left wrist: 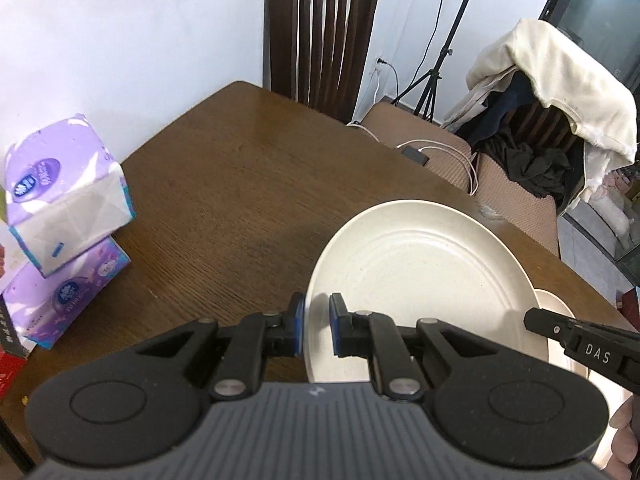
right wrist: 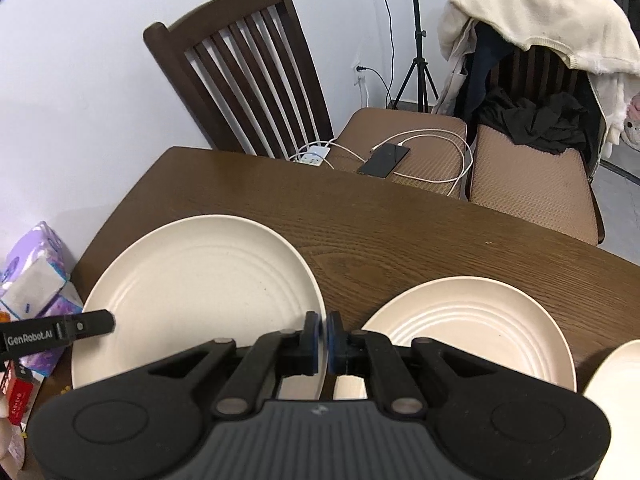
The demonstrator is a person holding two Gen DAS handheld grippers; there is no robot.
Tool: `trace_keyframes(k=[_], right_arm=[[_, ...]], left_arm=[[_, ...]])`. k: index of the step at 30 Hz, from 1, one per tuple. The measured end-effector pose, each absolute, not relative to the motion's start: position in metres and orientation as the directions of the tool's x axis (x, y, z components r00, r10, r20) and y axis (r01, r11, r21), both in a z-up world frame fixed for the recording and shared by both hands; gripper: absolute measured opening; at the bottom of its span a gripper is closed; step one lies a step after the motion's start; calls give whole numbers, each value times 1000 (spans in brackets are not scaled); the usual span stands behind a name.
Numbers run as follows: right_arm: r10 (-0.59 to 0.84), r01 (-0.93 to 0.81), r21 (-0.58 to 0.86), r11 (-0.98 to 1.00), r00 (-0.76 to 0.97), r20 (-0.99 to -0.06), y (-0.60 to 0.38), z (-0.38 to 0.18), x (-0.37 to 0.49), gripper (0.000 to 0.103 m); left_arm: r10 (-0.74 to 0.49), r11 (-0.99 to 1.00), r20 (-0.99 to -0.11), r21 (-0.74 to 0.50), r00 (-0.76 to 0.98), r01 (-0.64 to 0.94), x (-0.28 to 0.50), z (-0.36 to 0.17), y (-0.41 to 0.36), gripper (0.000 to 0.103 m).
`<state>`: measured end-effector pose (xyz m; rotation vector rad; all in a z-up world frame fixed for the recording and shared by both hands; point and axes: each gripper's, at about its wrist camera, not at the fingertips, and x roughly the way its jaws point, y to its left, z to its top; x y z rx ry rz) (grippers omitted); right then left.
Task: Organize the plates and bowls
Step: 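Lift the cream plate with both grippers and carry it back over the table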
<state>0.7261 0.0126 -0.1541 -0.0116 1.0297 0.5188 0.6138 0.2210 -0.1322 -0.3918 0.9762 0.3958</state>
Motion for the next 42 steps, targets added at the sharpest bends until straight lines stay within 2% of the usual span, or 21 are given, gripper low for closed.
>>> trace_keyframes(k=[19, 42], right_arm=[[432, -408, 245, 880, 470, -770, -10, -97, 668, 5], [459, -421, 256, 870, 507, -729, -38, -65, 577, 5]], left_arm=[[145, 870, -823, -159, 550, -467, 549, -83, 204, 13], [163, 876, -801, -152, 577, -458, 461, -51, 176, 13]])
